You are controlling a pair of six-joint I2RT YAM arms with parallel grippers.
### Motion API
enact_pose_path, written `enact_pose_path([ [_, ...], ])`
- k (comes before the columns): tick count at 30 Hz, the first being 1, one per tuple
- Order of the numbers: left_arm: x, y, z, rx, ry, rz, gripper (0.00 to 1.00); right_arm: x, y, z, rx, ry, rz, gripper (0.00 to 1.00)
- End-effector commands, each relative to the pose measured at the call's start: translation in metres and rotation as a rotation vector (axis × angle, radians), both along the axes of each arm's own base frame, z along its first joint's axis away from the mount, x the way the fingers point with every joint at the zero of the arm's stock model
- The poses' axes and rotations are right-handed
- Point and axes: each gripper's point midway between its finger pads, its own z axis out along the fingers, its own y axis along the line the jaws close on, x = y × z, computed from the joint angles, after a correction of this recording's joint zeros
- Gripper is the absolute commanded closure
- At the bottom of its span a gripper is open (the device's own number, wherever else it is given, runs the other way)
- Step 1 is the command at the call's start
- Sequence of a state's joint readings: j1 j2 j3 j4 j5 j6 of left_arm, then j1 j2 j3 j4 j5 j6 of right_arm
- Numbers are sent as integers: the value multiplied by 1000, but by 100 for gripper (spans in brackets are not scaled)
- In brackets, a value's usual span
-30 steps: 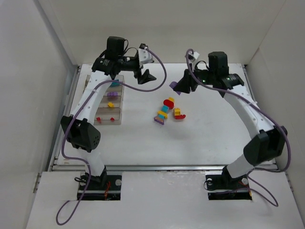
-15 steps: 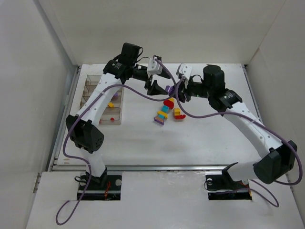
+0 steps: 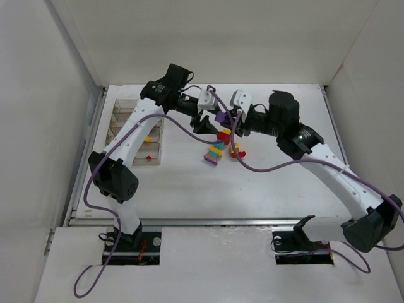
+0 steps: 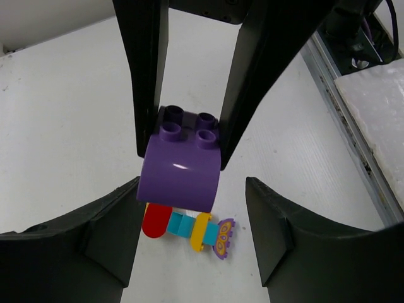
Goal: Sort the legos into containers by color
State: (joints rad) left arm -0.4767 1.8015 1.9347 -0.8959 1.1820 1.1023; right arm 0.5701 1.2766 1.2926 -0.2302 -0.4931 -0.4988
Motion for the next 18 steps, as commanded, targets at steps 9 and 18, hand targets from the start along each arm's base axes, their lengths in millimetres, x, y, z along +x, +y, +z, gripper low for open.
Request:
enact_pose_path([
  [9,0,24,35,-24,-175,28,39,-5,2,9,-12,-86,19,100],
  [18,-5,22,42,-53,-172,7,42,-1,11,-7,-46,-37,54,100],
])
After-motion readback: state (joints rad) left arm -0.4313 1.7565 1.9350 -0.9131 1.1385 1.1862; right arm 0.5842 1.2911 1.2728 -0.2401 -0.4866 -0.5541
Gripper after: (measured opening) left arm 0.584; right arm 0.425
